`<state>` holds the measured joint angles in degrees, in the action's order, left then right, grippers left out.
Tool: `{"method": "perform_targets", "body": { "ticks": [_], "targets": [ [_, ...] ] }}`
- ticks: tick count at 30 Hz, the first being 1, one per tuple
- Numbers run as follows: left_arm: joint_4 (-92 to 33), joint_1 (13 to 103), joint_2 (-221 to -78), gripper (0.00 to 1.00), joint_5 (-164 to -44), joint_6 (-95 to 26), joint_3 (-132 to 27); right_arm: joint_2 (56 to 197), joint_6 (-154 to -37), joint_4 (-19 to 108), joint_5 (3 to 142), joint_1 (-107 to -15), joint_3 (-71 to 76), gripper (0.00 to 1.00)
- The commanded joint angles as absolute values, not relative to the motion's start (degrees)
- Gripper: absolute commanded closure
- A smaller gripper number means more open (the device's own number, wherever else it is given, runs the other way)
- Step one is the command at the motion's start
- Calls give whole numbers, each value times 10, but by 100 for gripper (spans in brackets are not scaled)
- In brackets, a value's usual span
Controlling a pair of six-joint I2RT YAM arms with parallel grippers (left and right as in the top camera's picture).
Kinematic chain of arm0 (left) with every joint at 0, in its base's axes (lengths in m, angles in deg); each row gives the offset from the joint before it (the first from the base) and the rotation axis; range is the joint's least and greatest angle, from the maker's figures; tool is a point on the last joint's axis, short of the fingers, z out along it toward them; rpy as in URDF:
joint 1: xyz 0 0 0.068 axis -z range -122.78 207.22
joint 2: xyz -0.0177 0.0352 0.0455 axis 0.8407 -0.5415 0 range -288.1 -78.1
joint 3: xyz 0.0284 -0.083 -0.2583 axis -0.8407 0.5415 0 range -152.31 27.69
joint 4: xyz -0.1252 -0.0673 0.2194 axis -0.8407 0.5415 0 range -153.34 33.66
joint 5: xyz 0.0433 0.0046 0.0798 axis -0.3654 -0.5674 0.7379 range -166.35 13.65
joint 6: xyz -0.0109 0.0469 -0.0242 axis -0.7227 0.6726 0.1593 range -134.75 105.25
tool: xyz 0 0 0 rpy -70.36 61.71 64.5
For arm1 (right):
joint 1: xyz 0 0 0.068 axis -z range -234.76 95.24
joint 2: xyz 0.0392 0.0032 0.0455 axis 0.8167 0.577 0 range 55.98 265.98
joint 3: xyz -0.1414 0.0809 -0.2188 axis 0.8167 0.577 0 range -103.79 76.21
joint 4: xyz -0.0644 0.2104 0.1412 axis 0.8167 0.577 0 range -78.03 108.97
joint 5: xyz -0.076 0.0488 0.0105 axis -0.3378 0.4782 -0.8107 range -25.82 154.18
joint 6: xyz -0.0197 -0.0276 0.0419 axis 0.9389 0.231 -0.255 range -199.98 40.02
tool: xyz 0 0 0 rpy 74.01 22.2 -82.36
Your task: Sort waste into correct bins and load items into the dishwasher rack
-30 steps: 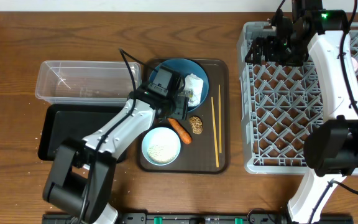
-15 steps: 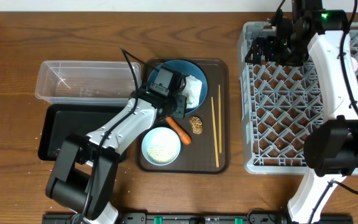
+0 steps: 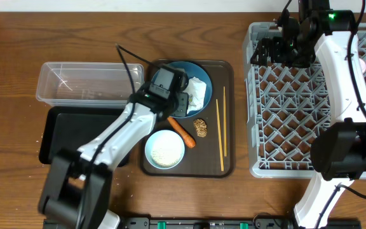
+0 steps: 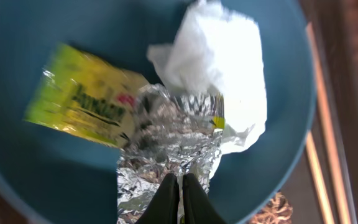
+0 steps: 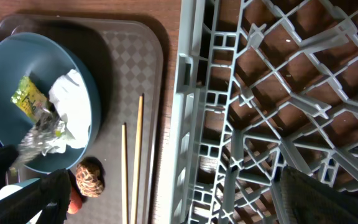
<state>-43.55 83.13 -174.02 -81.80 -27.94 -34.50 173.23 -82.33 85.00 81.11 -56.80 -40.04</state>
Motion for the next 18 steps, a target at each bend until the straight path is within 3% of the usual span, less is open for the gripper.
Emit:
{"method": "perform_targets", "body": {
  "ticks": [1,18],
  "targets": [
    [-436,817,-1695,94,-787,-268,-360,1715,-821,851,809,-567,-412,1],
    [-547,631,-1595,94,-788,-254,-361,1715,-821,851,809,-567,-412,1]
  ]
}}
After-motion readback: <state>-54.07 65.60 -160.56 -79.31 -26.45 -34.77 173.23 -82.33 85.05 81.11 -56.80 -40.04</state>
